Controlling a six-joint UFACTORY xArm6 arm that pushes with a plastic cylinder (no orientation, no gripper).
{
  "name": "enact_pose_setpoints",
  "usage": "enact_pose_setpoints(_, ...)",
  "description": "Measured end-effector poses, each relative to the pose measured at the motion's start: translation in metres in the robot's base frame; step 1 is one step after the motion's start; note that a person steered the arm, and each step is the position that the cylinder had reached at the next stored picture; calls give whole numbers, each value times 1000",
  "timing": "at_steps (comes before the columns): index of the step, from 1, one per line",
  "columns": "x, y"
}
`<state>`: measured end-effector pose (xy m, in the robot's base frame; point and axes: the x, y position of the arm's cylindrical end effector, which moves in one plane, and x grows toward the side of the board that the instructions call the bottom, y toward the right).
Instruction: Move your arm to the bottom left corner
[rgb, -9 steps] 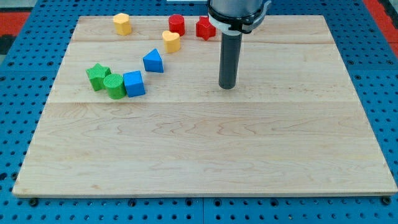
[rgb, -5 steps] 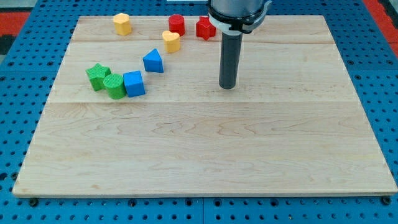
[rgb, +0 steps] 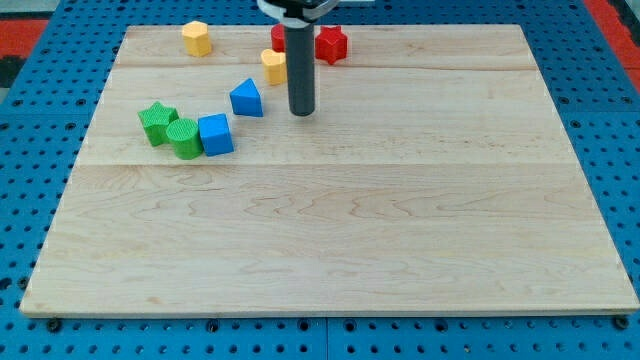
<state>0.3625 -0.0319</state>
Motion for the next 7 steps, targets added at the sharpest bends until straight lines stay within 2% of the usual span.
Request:
enact_pose_setpoints(1,-5,14)
enact_pose_setpoints(2,-61,32)
enact_pose_setpoints(3,-35,28)
enact_pose_setpoints(4,30,31)
enact_pose_setpoints(5,131,34)
enact_pose_setpoints(6,187,-86)
enact_pose_setpoints(7,175,-233)
